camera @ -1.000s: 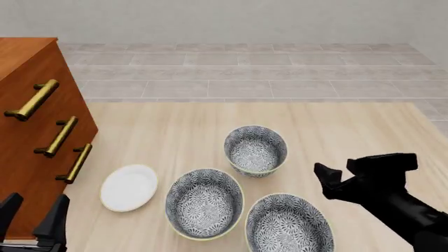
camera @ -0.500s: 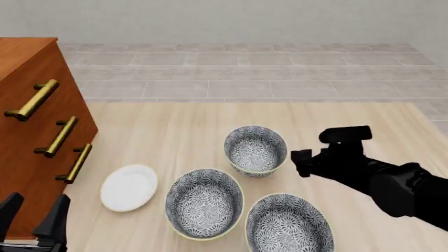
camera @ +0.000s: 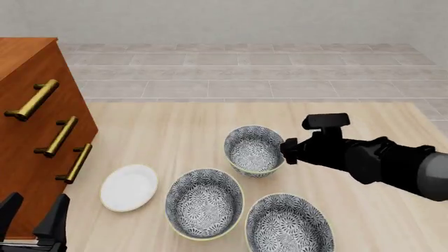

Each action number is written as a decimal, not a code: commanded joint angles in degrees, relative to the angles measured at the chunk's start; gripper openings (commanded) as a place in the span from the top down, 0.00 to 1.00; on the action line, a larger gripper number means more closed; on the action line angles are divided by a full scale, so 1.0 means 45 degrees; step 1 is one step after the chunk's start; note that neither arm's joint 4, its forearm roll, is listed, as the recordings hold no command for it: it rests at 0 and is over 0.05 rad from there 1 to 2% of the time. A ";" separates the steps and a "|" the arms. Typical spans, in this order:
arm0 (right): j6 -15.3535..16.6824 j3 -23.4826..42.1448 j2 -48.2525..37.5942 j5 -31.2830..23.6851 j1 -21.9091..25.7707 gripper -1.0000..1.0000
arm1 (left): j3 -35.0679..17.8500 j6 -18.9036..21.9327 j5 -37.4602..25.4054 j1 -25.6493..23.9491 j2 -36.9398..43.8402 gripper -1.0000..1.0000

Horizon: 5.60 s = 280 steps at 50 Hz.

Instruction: Stack the bowl at the front on the bowl in the middle.

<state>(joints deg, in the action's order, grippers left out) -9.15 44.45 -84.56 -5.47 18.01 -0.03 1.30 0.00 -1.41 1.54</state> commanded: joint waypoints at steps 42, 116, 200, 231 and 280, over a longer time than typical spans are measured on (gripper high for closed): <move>-0.0387 0.2299 -0.3961 0.0466 -0.0179 0.00 | 0.0004 -0.0099 0.0120 -0.0035 0.0194 0.00; -0.0912 0.2267 -0.4122 0.1114 -0.0157 1.00 | 0.0005 -0.0087 0.0073 -0.0088 0.0237 0.00; -0.1261 0.1793 0.0878 -0.1017 0.2931 1.00 | 0.0001 -0.0093 -0.0267 -0.0471 -0.0311 0.00; -0.1382 0.1595 0.0514 -0.0801 0.4106 1.00 | 0.0002 -0.0107 -0.0252 -0.0473 -0.0284 0.00; -0.1750 0.1278 -0.0984 -0.0064 0.5601 1.00 | 0.0002 0.0108 -0.0250 -0.0341 -0.0319 0.00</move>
<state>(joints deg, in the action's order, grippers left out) -17.17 50.46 -88.17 -6.49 43.18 -0.03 1.36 -1.07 -3.10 0.12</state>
